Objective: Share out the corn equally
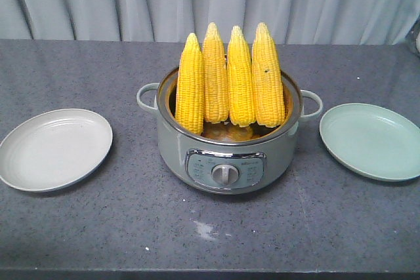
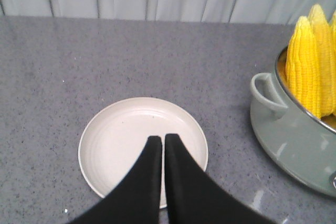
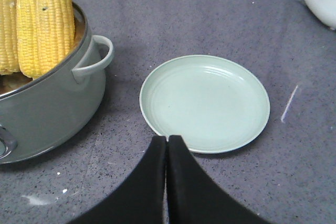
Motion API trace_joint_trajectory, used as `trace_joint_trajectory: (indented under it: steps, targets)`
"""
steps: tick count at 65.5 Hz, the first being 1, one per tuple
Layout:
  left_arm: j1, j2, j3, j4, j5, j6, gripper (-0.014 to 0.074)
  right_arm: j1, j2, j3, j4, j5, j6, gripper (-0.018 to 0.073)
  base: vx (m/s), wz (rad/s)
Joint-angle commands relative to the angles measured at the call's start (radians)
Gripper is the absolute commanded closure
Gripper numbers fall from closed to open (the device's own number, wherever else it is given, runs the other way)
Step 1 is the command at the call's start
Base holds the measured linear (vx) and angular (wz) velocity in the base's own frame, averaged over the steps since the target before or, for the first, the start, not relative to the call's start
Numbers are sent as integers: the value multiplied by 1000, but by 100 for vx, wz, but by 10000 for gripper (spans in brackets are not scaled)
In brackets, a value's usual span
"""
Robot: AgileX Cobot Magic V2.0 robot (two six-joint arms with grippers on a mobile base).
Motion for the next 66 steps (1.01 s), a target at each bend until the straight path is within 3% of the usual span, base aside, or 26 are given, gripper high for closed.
trace_joint_trajectory:
  steps: [1,15,57,66]
  targets:
    - [0,66,-94,-13,31,-12,603,-4,74,-99,13,-10,-3,570,0,0]
    - [0,211,-210,-13,149,-11,603,-4,187,-190,37,60,-3,570,0,0]
    - [0,236,-211,-13,150,-11,596,-4,257,-193,37,152,-8,563,0,0]
    - [0,236,-211,-13,149,0,540,-4,257,-193,37,163,-15,497,0,0]
